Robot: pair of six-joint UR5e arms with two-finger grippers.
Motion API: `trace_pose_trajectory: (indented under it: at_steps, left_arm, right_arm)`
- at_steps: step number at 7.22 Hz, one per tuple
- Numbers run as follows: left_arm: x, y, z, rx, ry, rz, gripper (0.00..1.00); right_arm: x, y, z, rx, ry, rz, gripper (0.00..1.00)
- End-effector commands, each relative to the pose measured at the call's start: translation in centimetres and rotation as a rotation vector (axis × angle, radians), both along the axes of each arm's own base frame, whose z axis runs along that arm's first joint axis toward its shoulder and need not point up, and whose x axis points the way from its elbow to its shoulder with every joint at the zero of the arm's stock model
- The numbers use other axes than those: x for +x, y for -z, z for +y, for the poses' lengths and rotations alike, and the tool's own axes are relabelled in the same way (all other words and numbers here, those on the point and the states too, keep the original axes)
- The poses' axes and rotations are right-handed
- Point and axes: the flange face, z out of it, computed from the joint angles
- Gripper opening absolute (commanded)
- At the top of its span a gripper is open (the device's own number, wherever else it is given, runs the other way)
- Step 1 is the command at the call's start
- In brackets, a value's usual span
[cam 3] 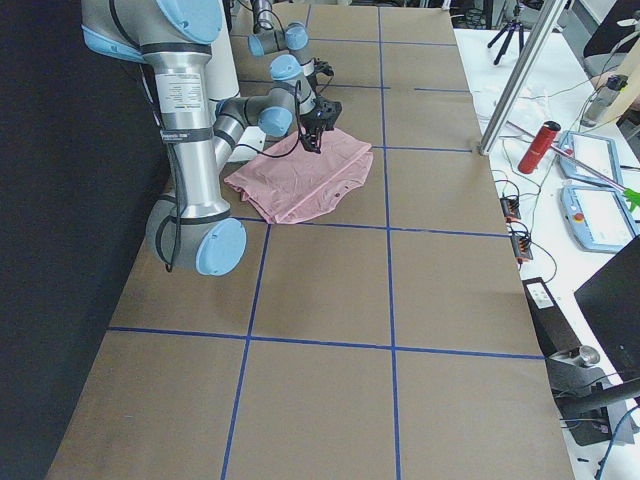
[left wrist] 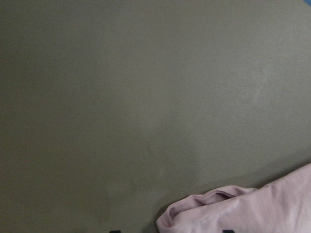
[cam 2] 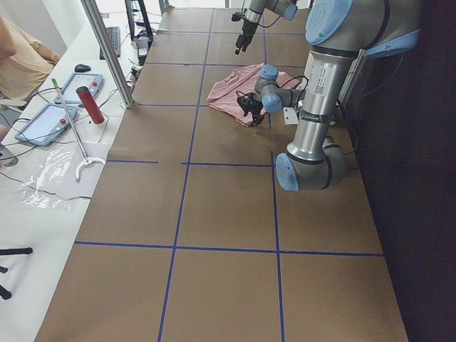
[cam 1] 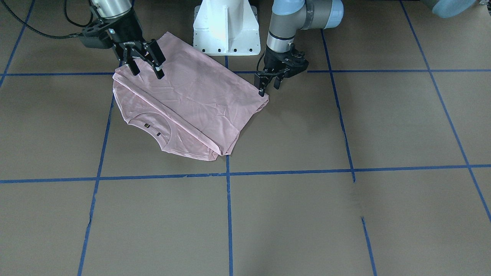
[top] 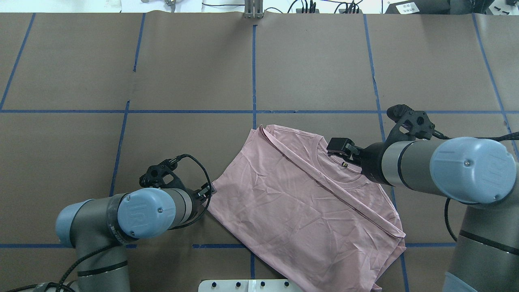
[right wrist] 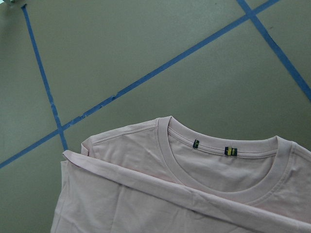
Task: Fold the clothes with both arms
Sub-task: 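Move the right gripper to the collar while the left gripper approaches the shirt edge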
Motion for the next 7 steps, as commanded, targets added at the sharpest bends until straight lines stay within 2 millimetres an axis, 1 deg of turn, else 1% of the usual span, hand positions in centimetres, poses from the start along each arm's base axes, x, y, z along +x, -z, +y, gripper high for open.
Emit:
trace_pose_trajectory:
  at_steps: [1,2,3,4,5,6,7]
  left_arm:
    - [1.46,-0.21,0.18,0.004,-0.013,-0.019,0.55]
    - [1.47,-0.11,0.17,0.006,-0.014,-0.018,0.52]
    - [1.47,-0.37,0.15,0.006,-0.013,-0.022,0.46]
    - [1.49,-0.3,0.15,0.007,-0.014,-0.023,0.35]
    - [1.51,-0.2,0.14,0.007,-0.014,-0.021,0.19]
    - [1.43,-0.16,0.07,0.007,-0.013,-0.021,0.0]
    - [1.29,-0.16,-0.2,0.009,-0.008,-0.022,0.0]
  right_arm:
    - [-1.64,0.09,-1.1,0.006,0.002,0.01,1.0]
    - [-1.73,-0.03,-1.14,0.005,0.002,0.013,1.0]
    - [-1.69,0.03,-1.12,0.005,0.002,0.012,1.0]
    - [-1.63,0.03,-1.18,0.005,0.0,0.012,1.0]
    - [-1.62,-0.04,-1.17,0.005,0.0,0.013,1.0]
    - [-1.63,0.03,-1.18,0.005,0.0,0.012,1.0]
    - [-1.62,-0.04,-1.17,0.003,-0.001,0.012,1.0]
